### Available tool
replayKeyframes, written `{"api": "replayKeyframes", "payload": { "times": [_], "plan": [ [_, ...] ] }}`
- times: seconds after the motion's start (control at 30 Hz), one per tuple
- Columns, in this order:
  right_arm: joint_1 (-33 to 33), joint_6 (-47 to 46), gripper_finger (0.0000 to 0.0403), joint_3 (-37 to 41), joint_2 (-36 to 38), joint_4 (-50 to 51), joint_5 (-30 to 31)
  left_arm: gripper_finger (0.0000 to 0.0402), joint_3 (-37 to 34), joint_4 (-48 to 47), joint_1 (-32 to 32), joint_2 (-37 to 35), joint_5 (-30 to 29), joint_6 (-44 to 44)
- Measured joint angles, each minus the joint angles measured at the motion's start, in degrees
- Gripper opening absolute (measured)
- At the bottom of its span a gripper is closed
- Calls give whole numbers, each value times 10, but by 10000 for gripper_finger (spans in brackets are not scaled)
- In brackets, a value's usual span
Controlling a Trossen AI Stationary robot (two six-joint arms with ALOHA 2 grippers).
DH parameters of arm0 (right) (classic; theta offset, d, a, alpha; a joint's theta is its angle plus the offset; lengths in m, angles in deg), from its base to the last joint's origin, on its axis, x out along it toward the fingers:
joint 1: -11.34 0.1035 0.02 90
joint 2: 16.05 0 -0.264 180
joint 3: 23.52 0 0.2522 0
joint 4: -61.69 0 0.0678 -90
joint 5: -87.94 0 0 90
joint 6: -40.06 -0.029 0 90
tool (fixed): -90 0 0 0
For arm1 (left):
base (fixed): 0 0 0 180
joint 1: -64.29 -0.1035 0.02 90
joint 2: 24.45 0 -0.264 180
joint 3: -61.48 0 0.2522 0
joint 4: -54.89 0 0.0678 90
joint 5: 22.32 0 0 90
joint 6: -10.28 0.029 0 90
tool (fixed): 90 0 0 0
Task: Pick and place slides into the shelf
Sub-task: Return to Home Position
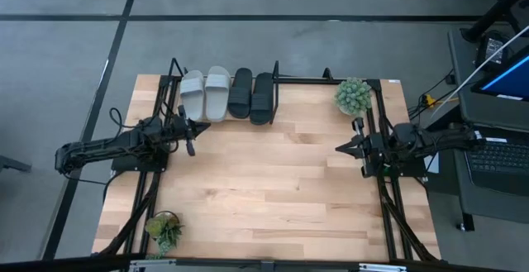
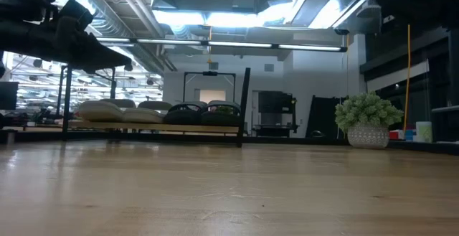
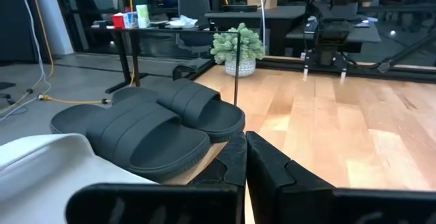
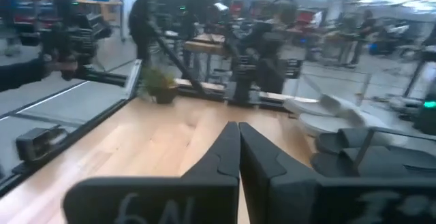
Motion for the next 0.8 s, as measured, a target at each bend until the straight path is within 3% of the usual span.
{"api": "replayKeyframes", "payload": {
  "times": [0.17,0.5,0.8],
  "plan": [
    [-1,19,3,37,39,3,53,0,0,0,0,0,-5,10],
    [-9,29,3,110,111,-5,51,0,0,6,0,0,-46,26],
    [-20,30,3,122,110,-38,51,0,0,6,0,0,-47,26]
  ]
}}
